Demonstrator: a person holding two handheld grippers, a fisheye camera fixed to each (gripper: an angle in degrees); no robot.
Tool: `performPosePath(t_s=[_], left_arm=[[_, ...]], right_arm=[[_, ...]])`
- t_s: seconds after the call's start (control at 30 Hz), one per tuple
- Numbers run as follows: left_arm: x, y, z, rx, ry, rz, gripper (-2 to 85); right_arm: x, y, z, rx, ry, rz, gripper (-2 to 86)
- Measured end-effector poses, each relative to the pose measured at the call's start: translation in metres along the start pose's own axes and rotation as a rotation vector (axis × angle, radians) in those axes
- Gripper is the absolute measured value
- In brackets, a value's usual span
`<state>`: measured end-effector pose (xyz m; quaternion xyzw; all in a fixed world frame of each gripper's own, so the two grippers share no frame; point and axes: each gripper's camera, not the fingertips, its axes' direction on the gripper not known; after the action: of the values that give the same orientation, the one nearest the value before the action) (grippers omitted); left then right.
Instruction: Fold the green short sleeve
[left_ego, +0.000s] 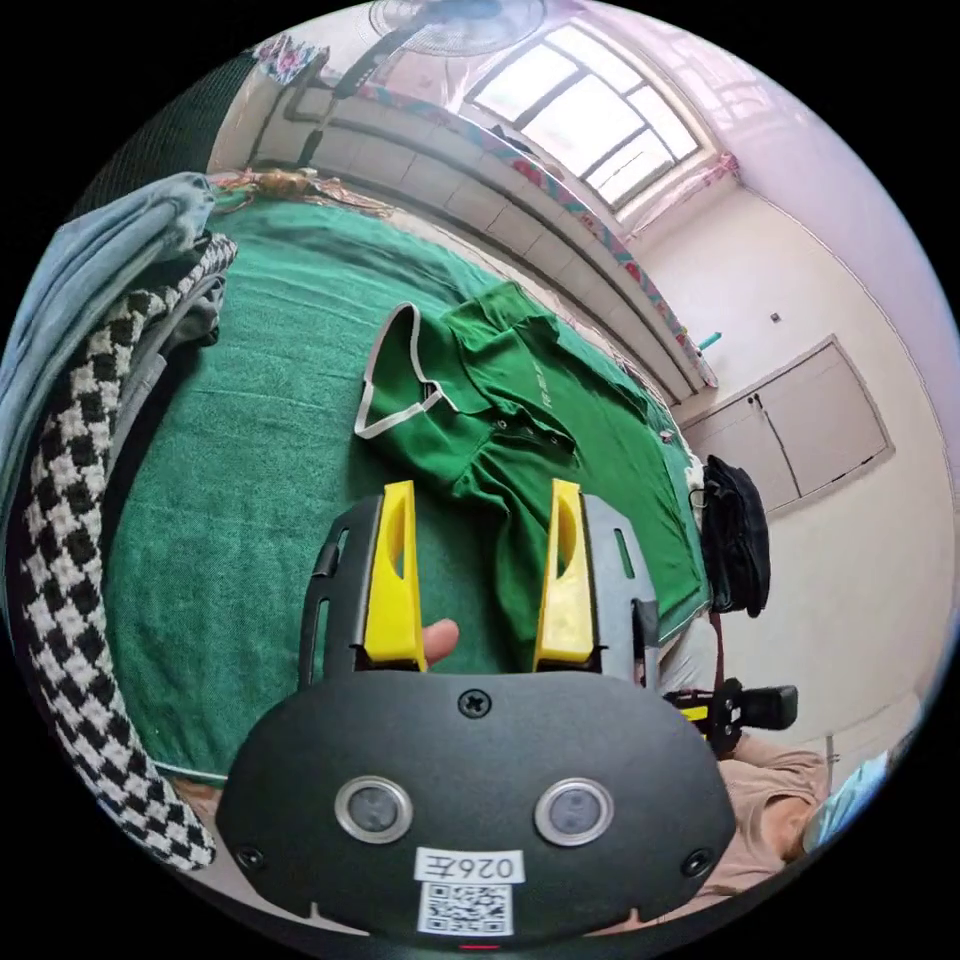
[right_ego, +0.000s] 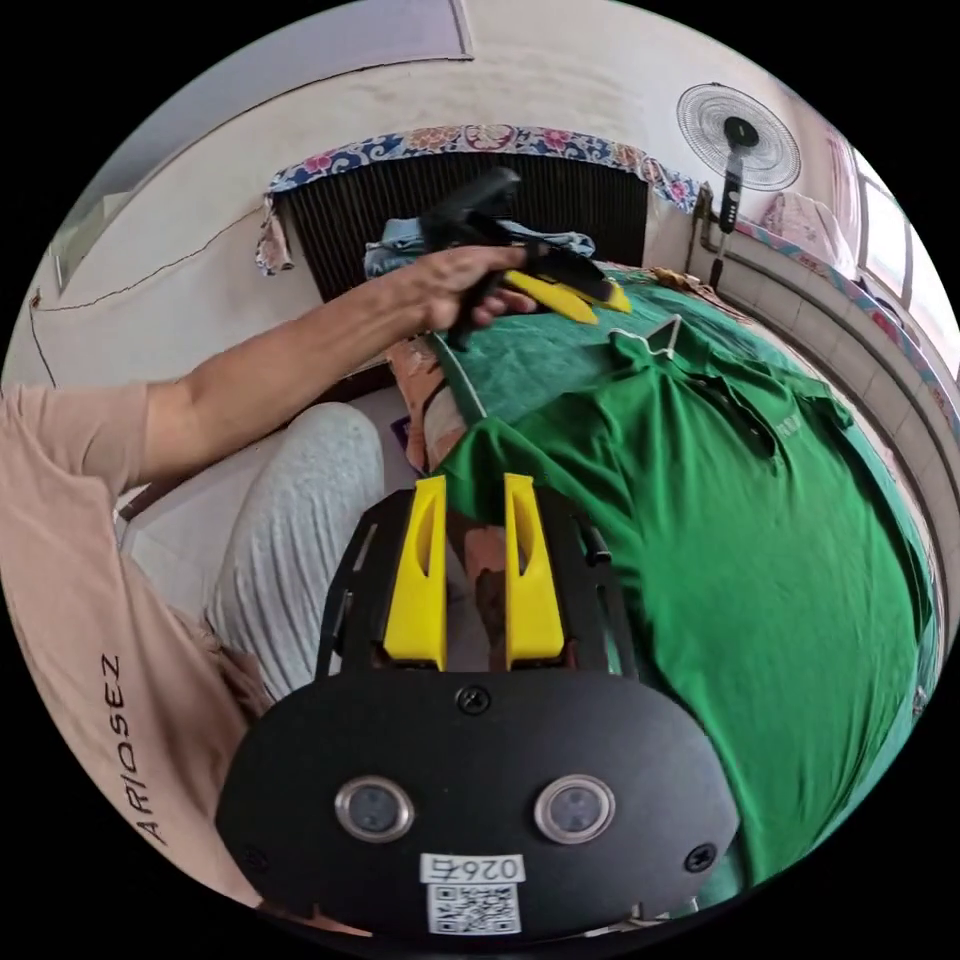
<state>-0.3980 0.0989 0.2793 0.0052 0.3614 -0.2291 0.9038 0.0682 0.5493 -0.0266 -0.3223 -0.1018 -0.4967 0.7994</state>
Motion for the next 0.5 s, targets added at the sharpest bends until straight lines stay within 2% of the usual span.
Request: performPosePath(t_s=[0.1,0.13,0.17,0.23,0.27,0.37,0.5], left_arm=[[-0.027,-0.028,0.029,-0.052,0.038,-0.063,18.5],[-0.031,-0.034,0.033,-0.064,-0.026,-0.071,13.9],[-0.031,-0.035,0.03,-0.052,-0.104,-0.041,8.1],[-0.033,-0.03,0.028,-0.055,-0.09,0.023,0.9],[-0.04,-0.023,0.021,-0.008,-0.074,0.027,0.4],[-0.06,-0.016,0.004,0.049,0.068,-0.018,0.3],[-0.074,-0.01,0.0,0.052,0.06,-0.076,2.8]], right_arm=[[-0.032,-0.001,0.03,-0.016,0.089,-0.055,10.6],[-0.042,-0.003,0.043,-0.033,0.163,-0.078,11.0],[-0.05,-0.007,0.058,-0.068,0.247,-0.11,7.1],[-0.055,-0.013,0.08,-0.152,0.377,-0.159,2.0],[-0.055,-0.016,0.084,-0.155,0.435,-0.169,0.0],[-0.054,-0.021,0.063,-0.074,0.344,-0.217,-1.3],[-0.048,-0.022,0.05,-0.042,0.313,-0.235,-1.5]])
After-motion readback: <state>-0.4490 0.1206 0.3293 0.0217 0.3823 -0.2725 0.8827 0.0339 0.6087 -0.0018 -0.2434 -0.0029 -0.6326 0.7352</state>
